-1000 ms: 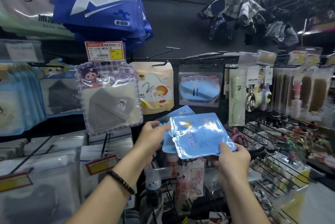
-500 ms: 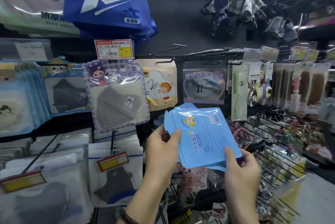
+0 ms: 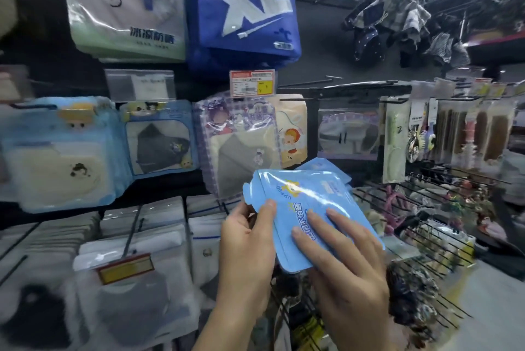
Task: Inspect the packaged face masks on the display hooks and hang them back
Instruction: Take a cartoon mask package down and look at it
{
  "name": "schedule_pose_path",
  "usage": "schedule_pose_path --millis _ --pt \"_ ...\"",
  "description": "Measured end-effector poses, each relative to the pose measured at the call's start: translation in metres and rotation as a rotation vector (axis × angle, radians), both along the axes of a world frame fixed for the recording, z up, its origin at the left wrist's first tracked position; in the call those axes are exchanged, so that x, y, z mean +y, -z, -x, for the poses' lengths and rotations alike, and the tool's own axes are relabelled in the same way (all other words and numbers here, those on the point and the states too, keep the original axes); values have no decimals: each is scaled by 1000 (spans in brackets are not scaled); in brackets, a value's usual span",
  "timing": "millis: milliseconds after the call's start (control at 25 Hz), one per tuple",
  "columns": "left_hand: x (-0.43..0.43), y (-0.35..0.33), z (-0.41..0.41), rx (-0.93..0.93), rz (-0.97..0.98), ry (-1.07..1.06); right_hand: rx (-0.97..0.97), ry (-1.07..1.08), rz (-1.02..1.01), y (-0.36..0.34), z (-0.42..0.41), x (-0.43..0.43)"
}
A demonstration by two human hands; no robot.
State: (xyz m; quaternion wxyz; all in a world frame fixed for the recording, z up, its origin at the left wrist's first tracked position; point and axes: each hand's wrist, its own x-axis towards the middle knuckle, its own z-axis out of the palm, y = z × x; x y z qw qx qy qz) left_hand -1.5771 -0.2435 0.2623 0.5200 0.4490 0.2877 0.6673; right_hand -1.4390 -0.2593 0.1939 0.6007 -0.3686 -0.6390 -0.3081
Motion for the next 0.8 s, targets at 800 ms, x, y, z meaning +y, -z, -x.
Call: schedule_pose_path --millis 800 --pt "-14 4 202 82 -218 -227 902 -639 300 -61 206 -34"
